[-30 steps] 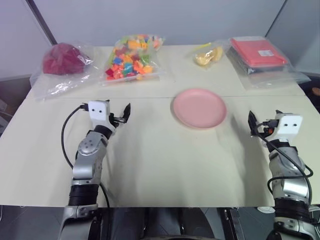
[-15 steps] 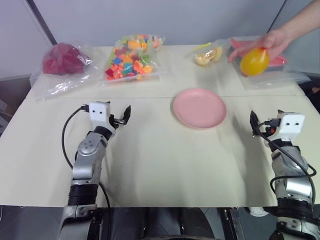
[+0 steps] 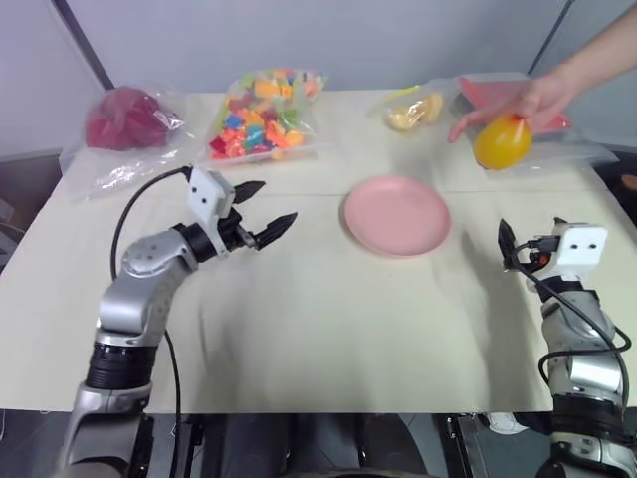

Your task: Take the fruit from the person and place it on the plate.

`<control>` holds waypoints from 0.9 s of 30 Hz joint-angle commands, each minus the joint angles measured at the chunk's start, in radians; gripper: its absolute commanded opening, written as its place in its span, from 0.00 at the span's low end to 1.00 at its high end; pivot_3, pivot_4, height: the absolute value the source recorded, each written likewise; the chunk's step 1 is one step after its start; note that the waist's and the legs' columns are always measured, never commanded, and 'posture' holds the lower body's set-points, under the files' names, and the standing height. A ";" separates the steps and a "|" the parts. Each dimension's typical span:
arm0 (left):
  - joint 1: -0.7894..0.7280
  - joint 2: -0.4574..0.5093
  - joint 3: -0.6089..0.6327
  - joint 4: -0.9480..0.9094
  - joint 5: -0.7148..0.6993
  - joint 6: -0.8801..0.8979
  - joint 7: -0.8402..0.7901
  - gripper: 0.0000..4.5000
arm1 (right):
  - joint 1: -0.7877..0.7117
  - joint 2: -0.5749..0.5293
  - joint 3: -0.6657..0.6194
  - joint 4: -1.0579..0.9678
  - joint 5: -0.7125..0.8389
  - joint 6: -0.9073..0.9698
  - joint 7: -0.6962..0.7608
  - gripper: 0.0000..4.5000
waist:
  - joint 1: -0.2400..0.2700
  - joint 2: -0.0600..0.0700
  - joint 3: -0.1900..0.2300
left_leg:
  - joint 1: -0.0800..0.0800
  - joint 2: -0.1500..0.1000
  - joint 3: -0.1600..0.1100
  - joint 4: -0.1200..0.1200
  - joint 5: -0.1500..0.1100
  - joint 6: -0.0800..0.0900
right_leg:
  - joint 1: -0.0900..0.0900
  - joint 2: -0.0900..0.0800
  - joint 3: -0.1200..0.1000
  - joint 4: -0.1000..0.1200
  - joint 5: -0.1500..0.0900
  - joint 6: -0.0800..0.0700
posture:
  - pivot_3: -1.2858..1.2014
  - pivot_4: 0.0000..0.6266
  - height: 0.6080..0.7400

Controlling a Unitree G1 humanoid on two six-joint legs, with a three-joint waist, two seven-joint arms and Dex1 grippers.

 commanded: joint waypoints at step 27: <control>-0.022 -0.044 -0.003 -0.078 -0.061 0.084 0.040 1.00 | -0.319 -0.024 0.065 -0.084 0.143 0.207 0.114 0.99 | 0.001 0.000 0.000 | 0.000 0.000 0.000 0.000 0.000 0.001 | 0.000 0.000 0.000 0.000 0.000 0.000 | 0.52 0.24 1.00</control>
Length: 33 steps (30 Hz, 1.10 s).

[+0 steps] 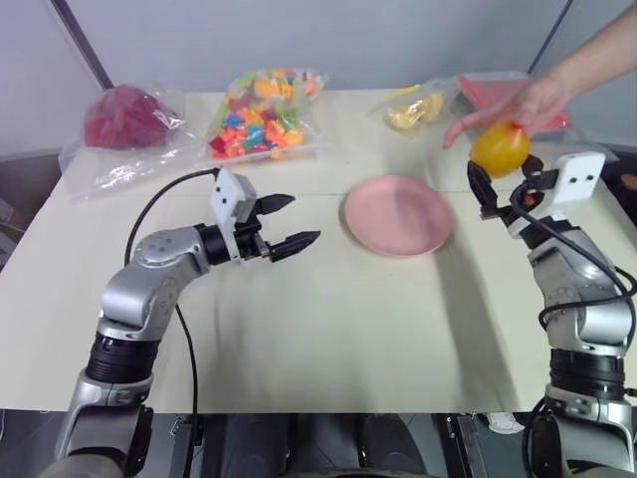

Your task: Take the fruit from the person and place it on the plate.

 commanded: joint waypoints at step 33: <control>0.067 0.045 0.011 -0.074 0.009 0.015 0.035 1.00 | -0.103 0.163 0.194 0.073 -0.024 0.103 0.048 0.72 | 0.002 0.000 0.000 | -0.001 0.000 0.000 0.000 0.001 -0.001 | -0.001 0.000 0.000 0.000 0.000 0.000 | 0.52 0.24 1.00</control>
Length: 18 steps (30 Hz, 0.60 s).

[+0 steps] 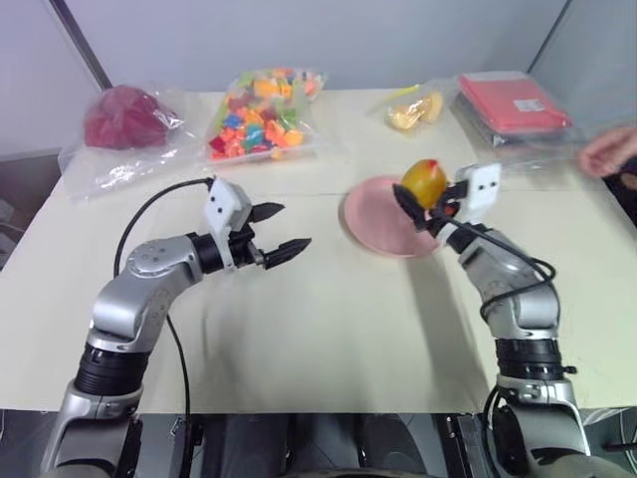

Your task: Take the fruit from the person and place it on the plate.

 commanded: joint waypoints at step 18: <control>0.032 -0.004 0.018 -0.080 0.000 -0.012 0.045 1.00 | -0.077 0.032 0.008 0.095 -0.039 -0.075 0.056 0.99 | -0.004 0.000 0.000 | 0.000 0.000 0.000 -0.001 0.000 0.000 | -0.001 0.000 0.000 0.000 0.000 0.000 | 0.52 0.24 1.00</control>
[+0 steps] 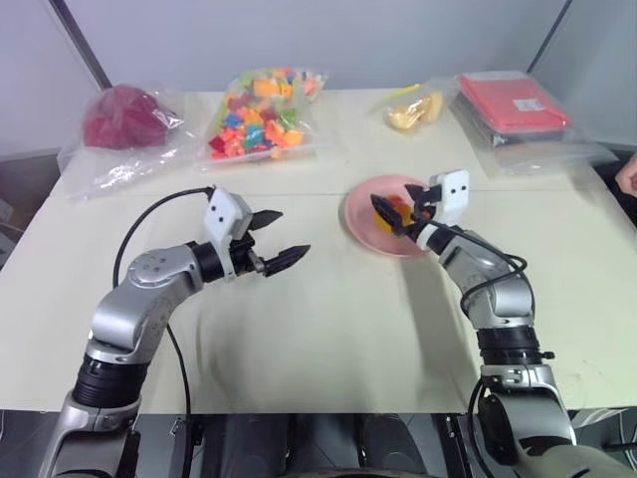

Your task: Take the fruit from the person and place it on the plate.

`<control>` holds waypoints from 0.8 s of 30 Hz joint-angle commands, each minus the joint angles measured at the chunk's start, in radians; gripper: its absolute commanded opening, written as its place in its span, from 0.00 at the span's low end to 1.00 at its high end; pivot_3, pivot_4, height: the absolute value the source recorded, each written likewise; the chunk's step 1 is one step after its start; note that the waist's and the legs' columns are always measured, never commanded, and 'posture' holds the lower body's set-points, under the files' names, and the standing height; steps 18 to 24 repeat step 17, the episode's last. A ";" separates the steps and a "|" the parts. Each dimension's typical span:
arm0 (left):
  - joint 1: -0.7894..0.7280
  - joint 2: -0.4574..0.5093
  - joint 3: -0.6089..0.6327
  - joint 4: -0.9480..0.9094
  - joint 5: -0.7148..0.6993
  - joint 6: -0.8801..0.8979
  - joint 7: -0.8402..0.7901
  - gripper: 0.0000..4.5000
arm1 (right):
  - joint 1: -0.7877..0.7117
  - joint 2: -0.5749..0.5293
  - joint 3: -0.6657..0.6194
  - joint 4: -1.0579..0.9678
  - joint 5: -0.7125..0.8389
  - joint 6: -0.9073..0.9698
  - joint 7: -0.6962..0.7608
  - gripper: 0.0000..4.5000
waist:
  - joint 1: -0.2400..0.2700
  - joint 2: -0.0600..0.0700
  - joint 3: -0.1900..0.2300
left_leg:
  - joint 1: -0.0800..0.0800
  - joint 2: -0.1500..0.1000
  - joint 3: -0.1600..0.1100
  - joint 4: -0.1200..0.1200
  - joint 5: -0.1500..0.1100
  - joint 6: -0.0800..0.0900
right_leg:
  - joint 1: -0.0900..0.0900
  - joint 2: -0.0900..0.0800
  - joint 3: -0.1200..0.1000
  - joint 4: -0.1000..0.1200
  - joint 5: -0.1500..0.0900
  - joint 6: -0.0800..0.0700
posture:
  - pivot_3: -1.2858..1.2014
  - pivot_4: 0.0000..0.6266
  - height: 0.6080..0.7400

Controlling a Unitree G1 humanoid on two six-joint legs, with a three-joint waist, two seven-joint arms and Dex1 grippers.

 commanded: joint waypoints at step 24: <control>-0.014 -0.078 0.082 0.076 0.088 -0.169 0.126 1.00 | 0.234 -0.293 -0.324 -0.326 0.093 0.114 0.027 0.99 | 0.010 0.000 0.000 | -0.001 0.000 0.000 0.000 -0.002 0.003 | 0.001 -0.001 0.000 -0.002 0.000 0.000 | 0.52 0.24 1.00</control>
